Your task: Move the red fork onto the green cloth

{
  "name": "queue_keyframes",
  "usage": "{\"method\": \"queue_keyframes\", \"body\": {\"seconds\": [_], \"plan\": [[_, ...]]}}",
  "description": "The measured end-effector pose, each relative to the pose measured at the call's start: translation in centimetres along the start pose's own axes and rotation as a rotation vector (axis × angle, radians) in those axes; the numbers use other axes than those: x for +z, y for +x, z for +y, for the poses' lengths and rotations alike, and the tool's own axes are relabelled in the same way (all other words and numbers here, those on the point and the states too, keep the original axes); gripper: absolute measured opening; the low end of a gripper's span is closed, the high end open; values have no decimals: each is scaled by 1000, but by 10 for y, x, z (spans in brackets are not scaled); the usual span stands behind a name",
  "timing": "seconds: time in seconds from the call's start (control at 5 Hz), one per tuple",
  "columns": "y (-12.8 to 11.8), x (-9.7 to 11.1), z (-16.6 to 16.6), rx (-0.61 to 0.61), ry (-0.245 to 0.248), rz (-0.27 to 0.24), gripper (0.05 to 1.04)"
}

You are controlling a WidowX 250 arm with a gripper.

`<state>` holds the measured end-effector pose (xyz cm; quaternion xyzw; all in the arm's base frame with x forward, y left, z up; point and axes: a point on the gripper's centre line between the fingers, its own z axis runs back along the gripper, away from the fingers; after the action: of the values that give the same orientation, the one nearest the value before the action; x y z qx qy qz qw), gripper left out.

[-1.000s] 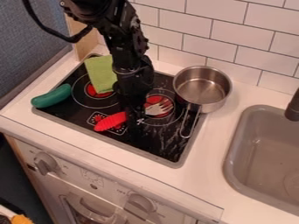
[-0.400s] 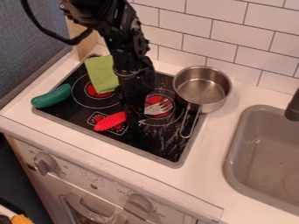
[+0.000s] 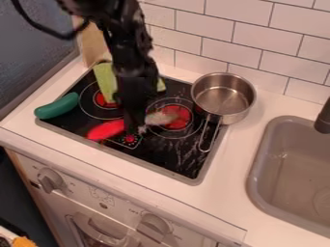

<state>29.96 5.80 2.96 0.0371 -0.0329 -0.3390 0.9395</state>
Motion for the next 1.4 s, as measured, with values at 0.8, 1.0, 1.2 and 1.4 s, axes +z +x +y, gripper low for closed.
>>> {"method": "queue_keyframes", "body": {"seconds": [0.8,1.0,1.2,1.4], "plan": [[27,21,87,-49,18,-48,349],[25,7,101,-59,8,-32,349],[27,-3,110,-65,14,-38,349],[23,-21,113,-37,7,-26,402]]}}
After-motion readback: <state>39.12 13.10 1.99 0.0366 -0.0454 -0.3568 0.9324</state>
